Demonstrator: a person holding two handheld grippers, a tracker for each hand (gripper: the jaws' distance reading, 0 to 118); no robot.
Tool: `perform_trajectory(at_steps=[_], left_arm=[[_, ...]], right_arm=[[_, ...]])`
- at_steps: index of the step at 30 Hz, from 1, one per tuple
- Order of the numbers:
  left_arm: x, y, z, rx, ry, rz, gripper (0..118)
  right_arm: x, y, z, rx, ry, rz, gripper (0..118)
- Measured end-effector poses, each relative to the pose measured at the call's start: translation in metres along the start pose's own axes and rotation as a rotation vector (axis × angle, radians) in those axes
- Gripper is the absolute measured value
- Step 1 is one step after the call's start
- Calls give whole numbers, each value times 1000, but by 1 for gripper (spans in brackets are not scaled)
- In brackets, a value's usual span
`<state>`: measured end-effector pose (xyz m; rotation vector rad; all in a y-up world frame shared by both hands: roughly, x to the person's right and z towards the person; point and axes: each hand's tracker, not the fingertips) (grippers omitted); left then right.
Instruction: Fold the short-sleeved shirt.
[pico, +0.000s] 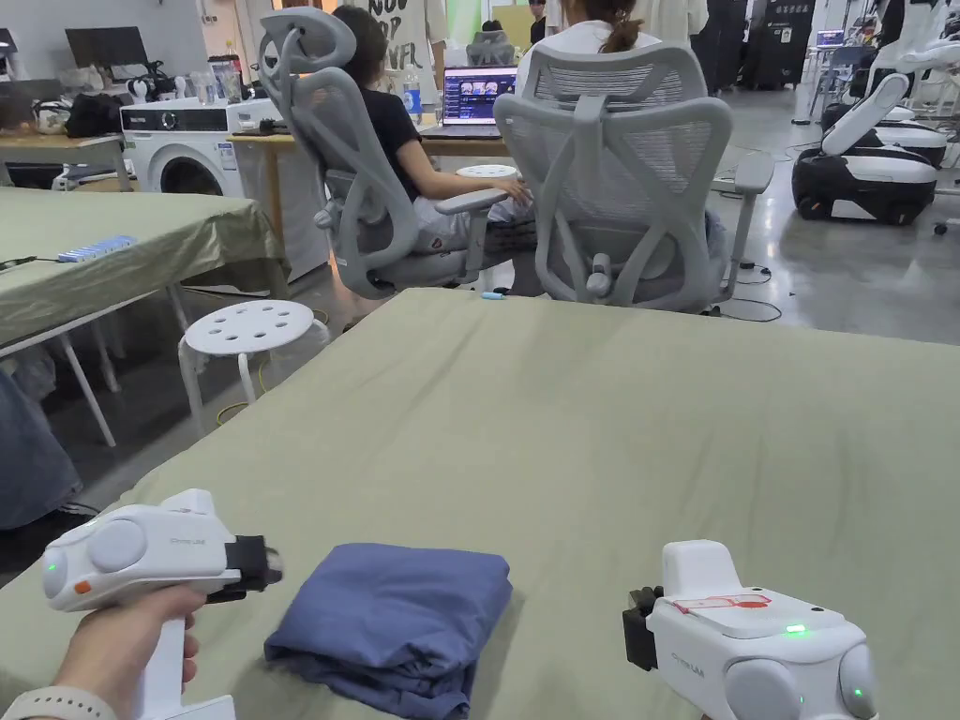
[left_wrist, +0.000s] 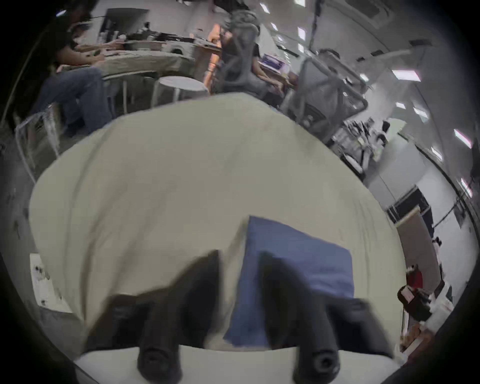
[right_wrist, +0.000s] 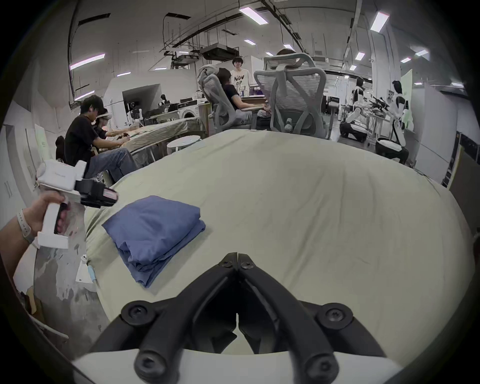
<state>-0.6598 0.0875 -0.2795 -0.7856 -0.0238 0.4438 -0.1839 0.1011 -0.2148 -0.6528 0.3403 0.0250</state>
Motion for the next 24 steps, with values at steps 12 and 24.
perform_trajectory(at_steps=[12,24], left_arm=[[267,-109,41,282,-102,-380,0],[490,-195,95,516,-205,-597,0]], right_arm=[[125,-6,125,143,-177,-72,0],[253,-23,286,354,-520,11,0]])
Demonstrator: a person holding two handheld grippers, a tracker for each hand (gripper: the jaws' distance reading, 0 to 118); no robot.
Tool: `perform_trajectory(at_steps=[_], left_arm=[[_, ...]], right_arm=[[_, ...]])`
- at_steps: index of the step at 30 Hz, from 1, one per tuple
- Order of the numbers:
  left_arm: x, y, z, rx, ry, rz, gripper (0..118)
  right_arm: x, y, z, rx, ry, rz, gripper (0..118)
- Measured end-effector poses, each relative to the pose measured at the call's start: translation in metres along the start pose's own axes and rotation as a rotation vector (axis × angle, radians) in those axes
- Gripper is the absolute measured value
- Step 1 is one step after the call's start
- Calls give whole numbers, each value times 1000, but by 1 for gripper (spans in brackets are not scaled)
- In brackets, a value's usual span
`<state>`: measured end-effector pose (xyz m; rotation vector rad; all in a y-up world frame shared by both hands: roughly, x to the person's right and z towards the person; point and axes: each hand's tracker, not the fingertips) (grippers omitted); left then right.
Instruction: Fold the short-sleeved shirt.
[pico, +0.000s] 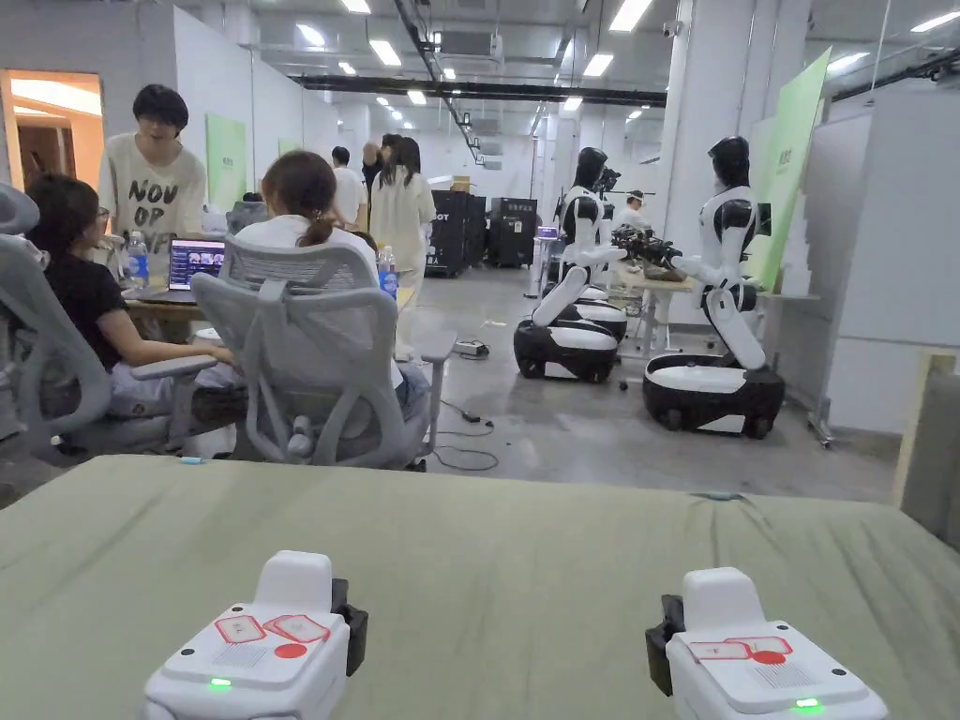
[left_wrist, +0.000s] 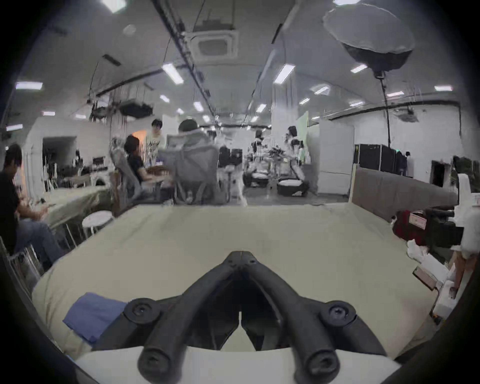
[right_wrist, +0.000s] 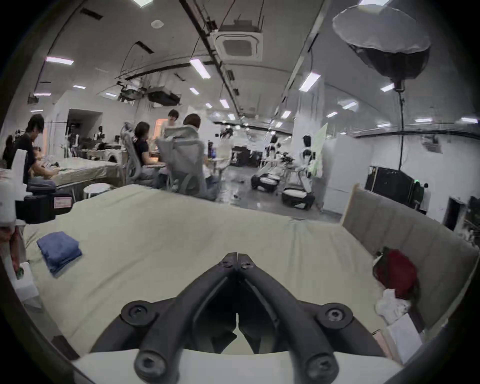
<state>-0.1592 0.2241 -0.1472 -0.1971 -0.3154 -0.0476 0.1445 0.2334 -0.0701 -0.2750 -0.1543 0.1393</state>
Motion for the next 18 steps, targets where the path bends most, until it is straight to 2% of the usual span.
perform_trajectory(at_steps=[2,6,7,8,9,10,11,12,13,14,16,18], left_arm=[[10,9,7,17,-15,7,0],[25,20,15,46,-19,-33,0],[26,22,18,54,-19,-44,2],[27,23,20,54,-28,-42,11],[28,24,22,51,-33,-48,30],[29,25,24,54,-36,-52,50],[28,25,25,61,-36,-56,71],[27,25,27,70,-36,-61,88],[27,25,29,81,-37,-62,96],[26,25,30,87,-39,-64,100],[24,26,32,102,-41,-66,118],[20,27,33,112,-67,-52,118]], right_arm=[[13,1,7,10,-27,-4,0],[26,5,18,34,-21,-54,0],[27,6,18,40,-20,-65,0],[26,6,19,42,-21,-72,3],[24,6,20,43,-24,-70,17],[23,6,21,42,-31,-62,36],[21,8,19,37,-34,-59,62],[20,8,19,34,-33,-61,89],[19,7,20,38,-26,-65,102],[18,7,20,47,-14,-70,110],[16,8,21,61,-9,-76,118],[15,10,24,78,-14,-92,118]])
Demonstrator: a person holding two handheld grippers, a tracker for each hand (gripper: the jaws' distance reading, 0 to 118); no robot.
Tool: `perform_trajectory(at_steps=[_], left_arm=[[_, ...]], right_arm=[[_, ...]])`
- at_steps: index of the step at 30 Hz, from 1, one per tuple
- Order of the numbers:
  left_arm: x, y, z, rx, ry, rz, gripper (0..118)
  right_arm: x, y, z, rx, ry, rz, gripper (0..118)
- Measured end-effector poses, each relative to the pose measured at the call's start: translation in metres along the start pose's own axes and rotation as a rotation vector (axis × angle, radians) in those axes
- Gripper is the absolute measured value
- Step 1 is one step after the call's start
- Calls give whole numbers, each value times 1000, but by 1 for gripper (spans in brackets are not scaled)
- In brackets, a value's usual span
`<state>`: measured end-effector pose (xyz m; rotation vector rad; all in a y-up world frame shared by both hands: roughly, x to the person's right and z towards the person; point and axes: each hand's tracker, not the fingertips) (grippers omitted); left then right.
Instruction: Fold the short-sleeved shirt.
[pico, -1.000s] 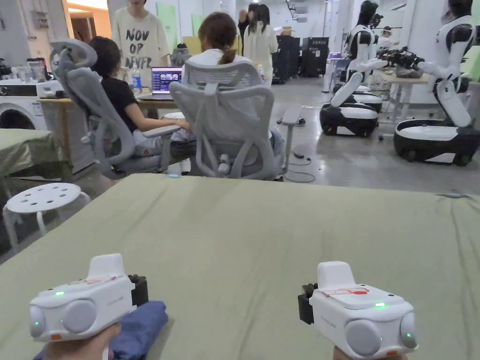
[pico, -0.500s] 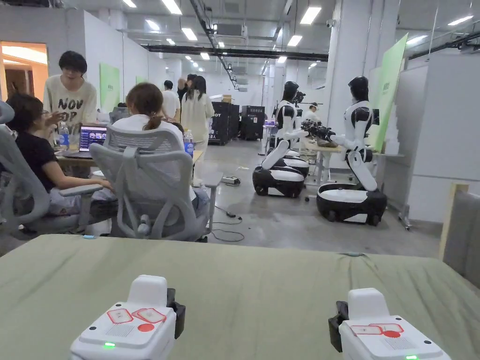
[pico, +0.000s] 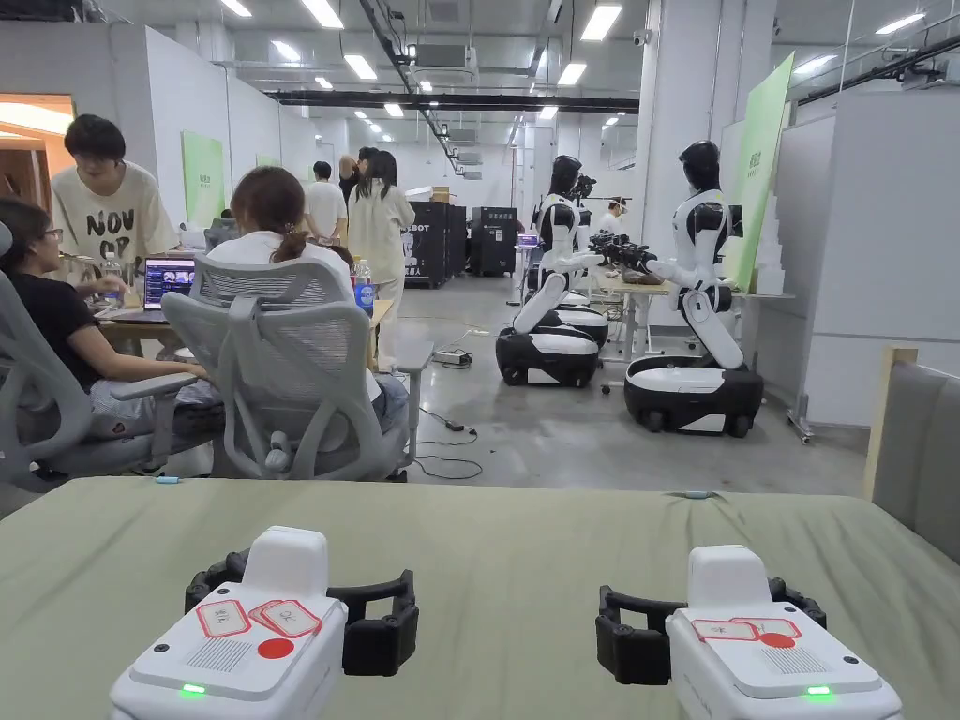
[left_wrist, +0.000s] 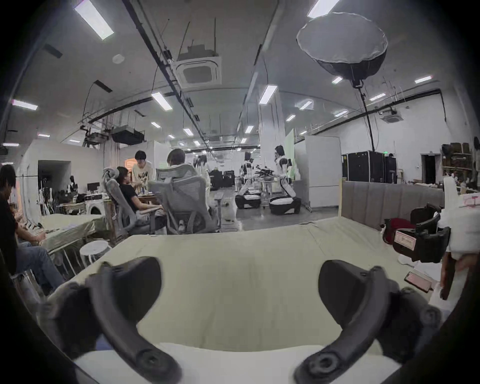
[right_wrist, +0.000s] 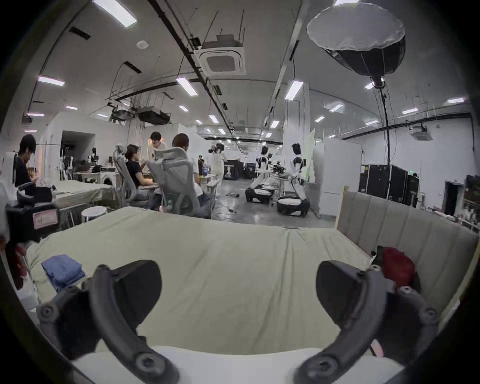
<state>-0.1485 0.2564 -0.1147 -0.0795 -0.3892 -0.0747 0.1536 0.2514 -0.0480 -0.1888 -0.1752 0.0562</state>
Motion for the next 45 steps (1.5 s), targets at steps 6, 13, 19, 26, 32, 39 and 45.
perform_trajectory(at_steps=[6,13,19,26,32,39,45], left_arm=[[-1,-1,3,0,22,6,118],[2,-2,2,-4,21,18,118],[4,-2,2,-2,17,17,118],[8,-3,1,-12,12,5,118],[10,-2,0,-9,15,1,118],[10,-4,-2,-21,10,7,118],[10,-3,-1,-19,12,10,118]], right_arm=[[-3,3,2,8,-2,0,118],[-3,0,2,5,-8,4,118],[-2,0,2,8,-13,2,118],[0,0,4,18,-22,-6,118],[1,2,6,29,-24,-19,118],[-1,2,7,28,-18,-14,118],[0,1,8,29,-17,-19,118]])
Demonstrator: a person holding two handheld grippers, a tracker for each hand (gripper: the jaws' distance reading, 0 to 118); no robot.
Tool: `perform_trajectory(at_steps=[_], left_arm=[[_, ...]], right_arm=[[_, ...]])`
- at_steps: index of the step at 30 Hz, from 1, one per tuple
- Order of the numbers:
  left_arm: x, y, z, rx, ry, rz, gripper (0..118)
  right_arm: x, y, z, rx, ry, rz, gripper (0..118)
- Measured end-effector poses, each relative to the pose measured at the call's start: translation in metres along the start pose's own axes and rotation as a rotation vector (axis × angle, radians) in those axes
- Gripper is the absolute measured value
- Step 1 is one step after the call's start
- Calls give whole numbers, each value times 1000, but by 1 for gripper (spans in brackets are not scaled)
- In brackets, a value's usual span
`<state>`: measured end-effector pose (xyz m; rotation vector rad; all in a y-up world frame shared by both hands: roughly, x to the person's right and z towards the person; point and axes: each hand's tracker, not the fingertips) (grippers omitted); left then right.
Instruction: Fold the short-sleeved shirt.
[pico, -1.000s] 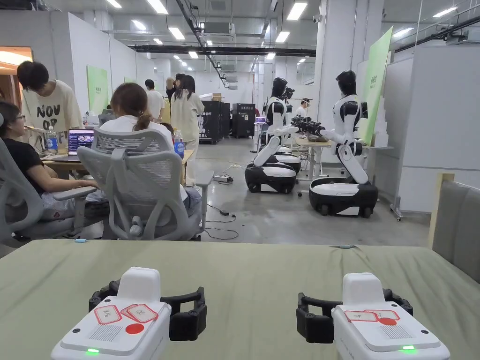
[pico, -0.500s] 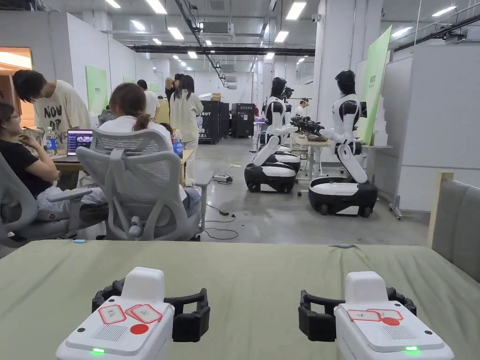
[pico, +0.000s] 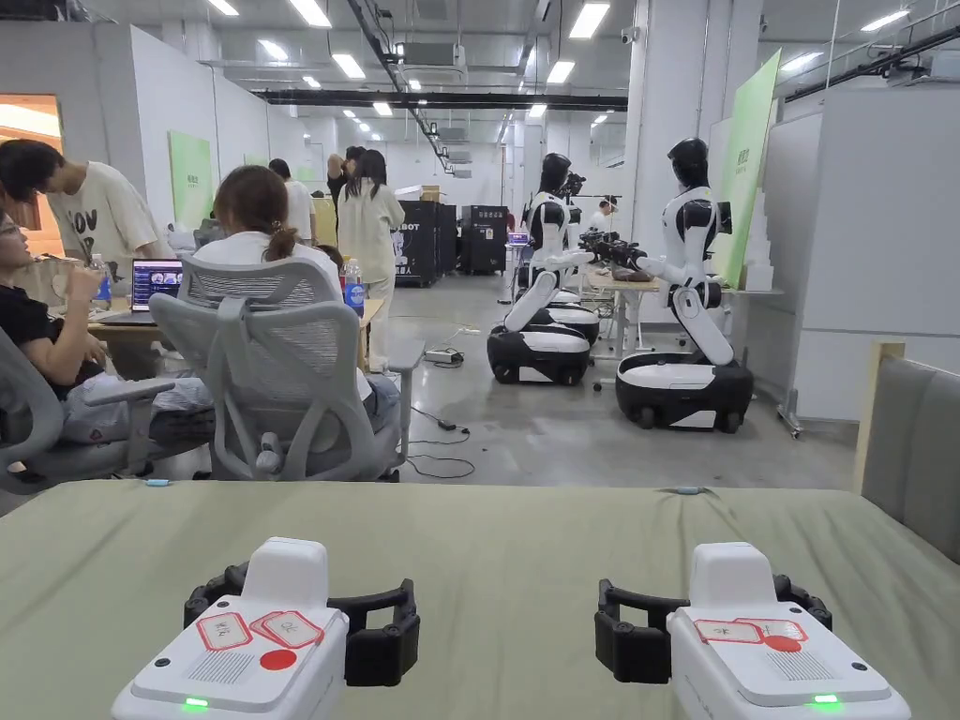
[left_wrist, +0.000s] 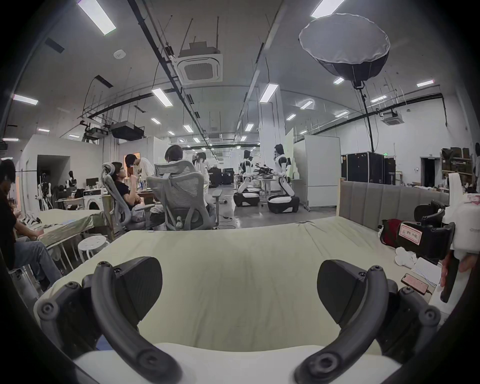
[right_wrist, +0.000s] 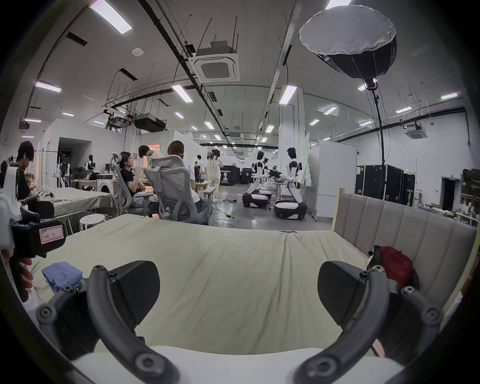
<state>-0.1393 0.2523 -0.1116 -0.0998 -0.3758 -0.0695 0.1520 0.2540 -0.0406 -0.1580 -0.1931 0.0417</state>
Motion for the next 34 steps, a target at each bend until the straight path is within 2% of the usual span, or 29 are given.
perform_trajectory(at_steps=[3,6,8,11,15,21,30,34], left_arm=[[0,-1,1,-1,-2,0,118],[1,-3,0,-7,-1,-4,118],[0,-3,1,-9,3,-5,118],[0,-4,1,-9,5,2,118],[3,-3,1,-13,6,-7,118],[6,-2,2,-13,3,-10,118],[7,-1,4,-8,7,-7,118],[7,-1,6,-6,7,-3,118]], right_arm=[[1,1,-1,-17,5,-32,118],[2,5,-5,-76,-33,-118,118],[3,5,-4,-57,-65,-175,118],[0,7,-2,-44,-95,-152,118],[-2,11,2,-57,-123,-171,118],[3,13,12,-36,-86,-199,118],[-2,13,14,-28,-37,-113,118],[-1,13,13,-37,-54,-148,118]])
